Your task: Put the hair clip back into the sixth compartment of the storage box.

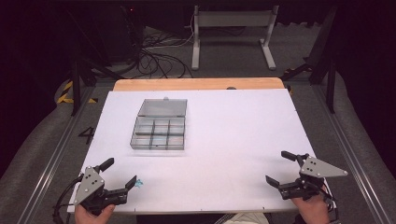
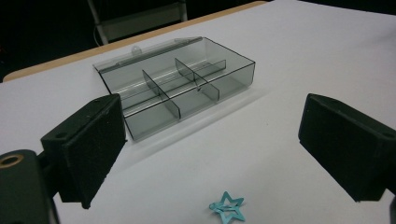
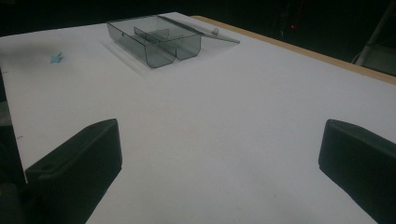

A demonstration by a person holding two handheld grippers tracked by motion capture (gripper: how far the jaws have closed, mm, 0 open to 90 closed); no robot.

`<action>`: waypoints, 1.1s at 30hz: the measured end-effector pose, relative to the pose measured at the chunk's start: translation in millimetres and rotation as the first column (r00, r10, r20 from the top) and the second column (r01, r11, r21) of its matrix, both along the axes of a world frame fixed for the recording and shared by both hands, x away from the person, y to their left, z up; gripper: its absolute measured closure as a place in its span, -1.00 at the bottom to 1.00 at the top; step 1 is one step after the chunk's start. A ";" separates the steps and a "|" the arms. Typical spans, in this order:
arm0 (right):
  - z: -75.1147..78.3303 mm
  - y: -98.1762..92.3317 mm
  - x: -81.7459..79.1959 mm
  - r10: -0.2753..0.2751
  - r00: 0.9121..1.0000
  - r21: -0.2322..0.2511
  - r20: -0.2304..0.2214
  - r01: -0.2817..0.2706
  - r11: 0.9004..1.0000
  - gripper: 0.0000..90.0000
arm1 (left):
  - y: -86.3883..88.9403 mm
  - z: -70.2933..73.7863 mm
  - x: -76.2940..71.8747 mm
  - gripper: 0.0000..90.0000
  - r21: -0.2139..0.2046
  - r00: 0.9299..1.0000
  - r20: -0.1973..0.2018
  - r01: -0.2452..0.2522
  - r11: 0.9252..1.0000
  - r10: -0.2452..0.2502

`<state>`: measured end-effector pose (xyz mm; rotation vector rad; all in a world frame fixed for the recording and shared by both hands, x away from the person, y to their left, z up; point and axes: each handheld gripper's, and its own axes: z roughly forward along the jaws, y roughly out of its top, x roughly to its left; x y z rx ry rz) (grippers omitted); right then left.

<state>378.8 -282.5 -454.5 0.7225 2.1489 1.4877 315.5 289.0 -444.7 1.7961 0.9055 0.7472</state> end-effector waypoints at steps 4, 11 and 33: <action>-0.3 0.1 0.0 0.002 1.000 -0.002 0.002 -0.002 1.000 -0.99 | 0.2 0.9 -0.5 -0.81 -0.029 1.000 -0.007 0.005 1.000 -0.005; -0.6 1.1 0.4 0.006 1.000 0.001 0.001 -0.006 1.000 -0.99 | 1.7 1.7 -0.6 -0.81 -0.033 1.000 -0.008 0.005 0.999 -0.005; -3.0 4.8 2.5 0.030 0.999 -0.007 -0.017 -0.030 1.000 -0.99 | 4.0 5.5 2.3 -0.80 -0.014 1.000 -0.027 0.005 1.000 -0.005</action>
